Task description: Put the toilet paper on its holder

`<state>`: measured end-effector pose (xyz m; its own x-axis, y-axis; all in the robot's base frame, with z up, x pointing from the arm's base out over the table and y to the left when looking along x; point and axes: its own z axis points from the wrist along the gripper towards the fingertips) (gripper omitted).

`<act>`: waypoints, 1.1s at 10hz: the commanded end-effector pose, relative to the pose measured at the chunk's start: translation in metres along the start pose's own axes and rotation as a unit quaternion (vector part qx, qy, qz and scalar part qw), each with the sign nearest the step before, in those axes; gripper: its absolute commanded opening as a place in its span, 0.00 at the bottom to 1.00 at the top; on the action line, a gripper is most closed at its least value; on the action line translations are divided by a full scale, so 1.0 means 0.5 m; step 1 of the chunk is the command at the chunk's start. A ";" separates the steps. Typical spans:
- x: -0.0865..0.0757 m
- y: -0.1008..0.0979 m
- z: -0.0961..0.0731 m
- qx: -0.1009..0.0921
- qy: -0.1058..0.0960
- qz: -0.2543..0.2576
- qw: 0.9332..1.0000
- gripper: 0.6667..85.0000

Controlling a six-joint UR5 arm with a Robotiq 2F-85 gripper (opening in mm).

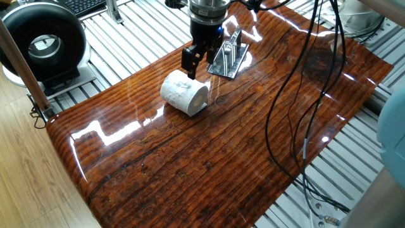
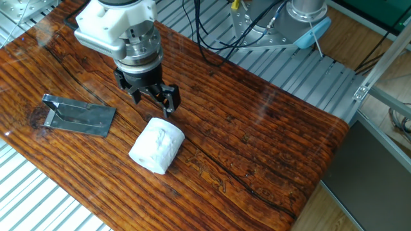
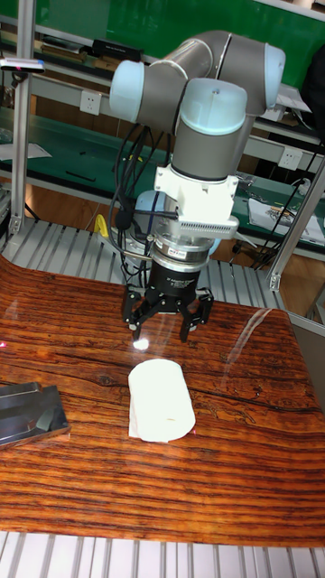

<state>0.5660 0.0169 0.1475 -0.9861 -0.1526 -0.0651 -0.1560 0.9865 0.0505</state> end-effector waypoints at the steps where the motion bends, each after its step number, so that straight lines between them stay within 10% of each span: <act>1: -0.015 0.001 -0.003 -0.003 -0.015 0.028 0.999 0.89; 11: -0.040 0.038 0.065 -0.036 -0.020 -0.030 0.999 1.00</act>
<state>0.5798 0.0347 0.1268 -0.9760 -0.1944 -0.0977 -0.2036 0.9744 0.0953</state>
